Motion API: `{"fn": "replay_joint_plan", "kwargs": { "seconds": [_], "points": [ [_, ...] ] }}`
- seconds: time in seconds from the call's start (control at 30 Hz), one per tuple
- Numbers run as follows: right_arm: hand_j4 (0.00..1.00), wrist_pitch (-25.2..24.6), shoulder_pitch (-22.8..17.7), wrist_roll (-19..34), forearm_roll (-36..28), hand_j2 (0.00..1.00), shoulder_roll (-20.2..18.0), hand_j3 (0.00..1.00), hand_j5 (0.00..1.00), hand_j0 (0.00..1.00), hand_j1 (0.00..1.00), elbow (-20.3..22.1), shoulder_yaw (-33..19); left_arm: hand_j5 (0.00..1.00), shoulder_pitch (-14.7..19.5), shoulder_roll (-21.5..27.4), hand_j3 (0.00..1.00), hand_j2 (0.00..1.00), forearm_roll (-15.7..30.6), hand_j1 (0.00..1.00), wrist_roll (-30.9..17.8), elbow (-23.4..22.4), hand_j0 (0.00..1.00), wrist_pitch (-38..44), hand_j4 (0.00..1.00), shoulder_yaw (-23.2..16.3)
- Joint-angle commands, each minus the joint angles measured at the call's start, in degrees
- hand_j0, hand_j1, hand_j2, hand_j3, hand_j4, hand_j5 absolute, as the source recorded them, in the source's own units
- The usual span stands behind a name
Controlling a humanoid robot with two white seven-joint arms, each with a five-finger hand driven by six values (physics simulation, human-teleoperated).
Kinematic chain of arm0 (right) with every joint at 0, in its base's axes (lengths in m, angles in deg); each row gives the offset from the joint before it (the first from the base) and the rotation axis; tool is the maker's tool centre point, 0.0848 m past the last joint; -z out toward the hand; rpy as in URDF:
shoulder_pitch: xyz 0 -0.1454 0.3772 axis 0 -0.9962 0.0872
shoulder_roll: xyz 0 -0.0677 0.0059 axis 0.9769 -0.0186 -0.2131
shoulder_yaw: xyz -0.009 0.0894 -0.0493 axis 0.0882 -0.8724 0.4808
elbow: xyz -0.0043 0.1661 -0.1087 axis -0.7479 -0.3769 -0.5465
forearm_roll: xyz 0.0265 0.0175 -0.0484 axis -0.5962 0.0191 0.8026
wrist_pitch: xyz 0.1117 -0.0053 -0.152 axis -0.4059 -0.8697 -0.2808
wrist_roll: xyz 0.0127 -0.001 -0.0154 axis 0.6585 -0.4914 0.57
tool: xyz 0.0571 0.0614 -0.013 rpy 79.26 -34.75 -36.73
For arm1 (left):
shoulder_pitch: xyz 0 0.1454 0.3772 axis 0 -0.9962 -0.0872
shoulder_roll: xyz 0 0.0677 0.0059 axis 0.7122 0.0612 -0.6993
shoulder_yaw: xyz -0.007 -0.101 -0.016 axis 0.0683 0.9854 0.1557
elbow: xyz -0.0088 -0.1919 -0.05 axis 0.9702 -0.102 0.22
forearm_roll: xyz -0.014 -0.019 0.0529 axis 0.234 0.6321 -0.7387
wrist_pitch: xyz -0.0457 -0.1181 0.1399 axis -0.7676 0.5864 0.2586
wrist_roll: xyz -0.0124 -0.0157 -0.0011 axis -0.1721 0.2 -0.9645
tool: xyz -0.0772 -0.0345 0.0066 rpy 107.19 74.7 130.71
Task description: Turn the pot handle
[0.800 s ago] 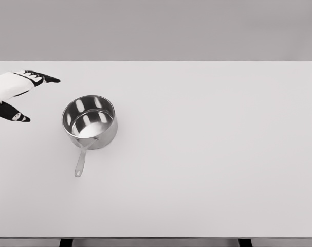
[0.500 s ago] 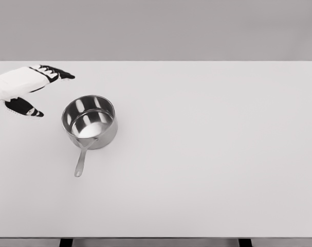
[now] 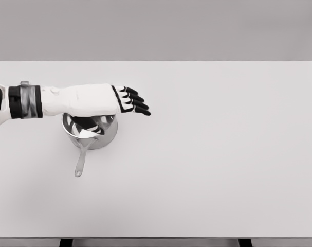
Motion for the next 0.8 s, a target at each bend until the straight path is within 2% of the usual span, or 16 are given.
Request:
{"fn": "replay_joint_plan", "kwargs": {
  "seconds": [0.0, 0.13, 0.2, 0.23, 0.37, 0.6, 0.77],
  "points": [
    [1.0, 0.01, 0.0, 0.0, -0.01, 1.0, -0.01, 1.0, 1.0, 1.0, 1.0, -0.01, 0.0, 1.0, 0.09, -1.07, 1.0, 1.0, 0.27, 1.0, 0.03, 0.06, 1.0, -5.05, 1.0, -1.19],
    [1.0, 0.01, 0.0, 0.0, -0.01, 1.0, -0.01, 1.0, 1.0, 1.0, 1.0, -0.01, 0.0, 1.0, -0.96, -1.68, 1.0, 1.0, 0.28, 1.0, 0.03, 0.15, 1.0, -5.05, 1.0, -1.37],
    [1.0, 0.01, 0.0, 0.09, -0.01, 1.0, -0.01, 1.0, 1.0, 1.0, 1.0, -0.01, 0.0, 1.0, -2.11, -1.07, 1.0, 1.0, 0.27, 1.0, 0.03, 0.06, 1.0, -5.05, 1.0, -1.63],
    [1.0, 0.01, 0.0, 0.09, -0.01, 1.0, -0.01, 1.0, 1.0, 1.0, 1.0, -0.01, 0.0, 1.0, -3.78, -0.28, 1.0, 1.0, 0.1, 1.0, 0.03, 0.06, 1.0, -5.05, 1.0, -1.89],
    [1.0, 0.01, 0.0, 0.0, -0.01, 1.0, -0.01, 1.0, 1.0, 1.0, 1.0, -0.01, 0.0, 1.0, -5.71, 1.92, 1.0, 1.0, 0.1, 1.0, 0.03, 0.06, 1.0, -5.05, 1.0, -1.98],
    [1.0, 0.01, 0.0, 0.09, -0.01, 1.0, -0.01, 1.0, 1.0, 1.0, 1.0, -0.01, 0.0, 1.0, -7.82, 4.29, 1.0, 1.0, 0.01, 1.0, 0.03, 0.06, 1.0, -5.05, 1.0, -1.98],
    [1.0, 0.01, 0.0, 0.0, -0.01, 1.0, -0.01, 1.0, 1.0, 1.0, 1.0, -0.01, 0.0, 1.0, -8.0, 4.73, 1.0, 1.0, -1.57, 1.0, 0.03, 0.06, 1.0, -5.05, 1.0, -1.98]
  ]
}}
